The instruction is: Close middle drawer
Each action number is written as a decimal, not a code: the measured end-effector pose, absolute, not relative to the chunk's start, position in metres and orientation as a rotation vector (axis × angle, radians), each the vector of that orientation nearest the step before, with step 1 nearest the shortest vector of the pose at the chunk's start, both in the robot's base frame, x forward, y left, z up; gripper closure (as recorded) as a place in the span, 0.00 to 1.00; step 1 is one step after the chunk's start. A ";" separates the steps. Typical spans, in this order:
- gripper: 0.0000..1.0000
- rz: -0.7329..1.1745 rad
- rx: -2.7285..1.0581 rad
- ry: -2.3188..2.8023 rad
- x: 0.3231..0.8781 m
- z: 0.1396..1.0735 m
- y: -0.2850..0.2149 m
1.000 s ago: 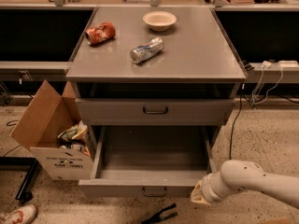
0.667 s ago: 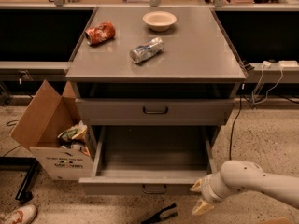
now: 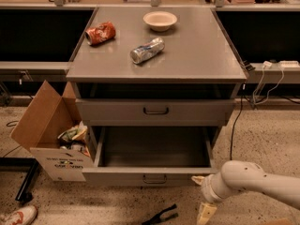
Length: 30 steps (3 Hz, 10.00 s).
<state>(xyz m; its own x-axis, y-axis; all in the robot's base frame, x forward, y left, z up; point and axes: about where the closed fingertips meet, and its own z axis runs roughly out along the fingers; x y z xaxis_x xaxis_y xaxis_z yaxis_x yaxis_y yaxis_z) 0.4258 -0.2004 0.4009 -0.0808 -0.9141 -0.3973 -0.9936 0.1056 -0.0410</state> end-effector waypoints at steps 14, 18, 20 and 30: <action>0.73 0.109 -2.053 1.880 0.535 0.379 -0.178; 0.73 0.109 -1.980 1.873 0.553 0.388 -0.195; 0.27 0.109 -1.981 1.873 0.553 0.388 -0.195; 0.19 0.029 -1.835 1.849 0.610 0.414 -0.223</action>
Offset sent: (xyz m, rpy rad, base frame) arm 0.0641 0.0155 -0.0124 -0.0173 -0.1175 0.1086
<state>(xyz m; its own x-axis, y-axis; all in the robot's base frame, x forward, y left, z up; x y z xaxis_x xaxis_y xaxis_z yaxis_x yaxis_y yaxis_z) 0.6096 -0.2230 0.4137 0.0630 -0.9240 -0.3771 -0.9354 0.0771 -0.3450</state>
